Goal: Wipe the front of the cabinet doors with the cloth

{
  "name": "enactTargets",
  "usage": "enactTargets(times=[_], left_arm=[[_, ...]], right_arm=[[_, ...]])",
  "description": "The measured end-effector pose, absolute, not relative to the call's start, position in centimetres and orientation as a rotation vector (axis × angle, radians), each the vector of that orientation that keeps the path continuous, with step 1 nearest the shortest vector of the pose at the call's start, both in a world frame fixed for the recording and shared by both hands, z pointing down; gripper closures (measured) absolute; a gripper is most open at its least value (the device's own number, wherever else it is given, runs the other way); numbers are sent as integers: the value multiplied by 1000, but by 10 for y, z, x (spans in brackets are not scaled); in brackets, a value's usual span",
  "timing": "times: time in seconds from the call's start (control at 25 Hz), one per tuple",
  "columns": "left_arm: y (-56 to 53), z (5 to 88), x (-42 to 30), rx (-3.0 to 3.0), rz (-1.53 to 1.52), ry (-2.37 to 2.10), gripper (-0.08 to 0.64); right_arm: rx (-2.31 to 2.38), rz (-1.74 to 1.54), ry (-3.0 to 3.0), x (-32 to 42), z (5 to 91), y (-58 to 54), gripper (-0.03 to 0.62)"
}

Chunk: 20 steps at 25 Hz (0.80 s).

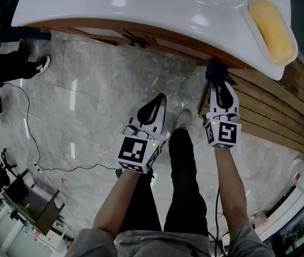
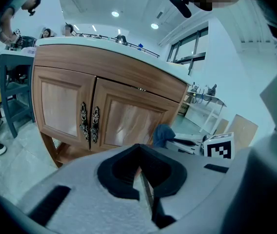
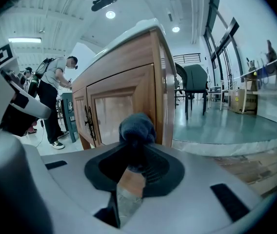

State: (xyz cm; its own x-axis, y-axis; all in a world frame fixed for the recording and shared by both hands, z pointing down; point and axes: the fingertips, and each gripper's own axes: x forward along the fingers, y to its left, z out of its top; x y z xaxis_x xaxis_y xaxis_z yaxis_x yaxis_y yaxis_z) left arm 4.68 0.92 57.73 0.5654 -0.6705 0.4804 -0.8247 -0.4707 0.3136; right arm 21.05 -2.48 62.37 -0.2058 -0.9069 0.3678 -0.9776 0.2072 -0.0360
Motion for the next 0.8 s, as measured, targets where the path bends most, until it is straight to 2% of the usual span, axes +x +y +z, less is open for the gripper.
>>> enactTargets(times=[0.8], left_arm=[[4,587,29,2249,408,-1202,552]], right_arm=[[1789,390,-2217,201,634,-46,518]])
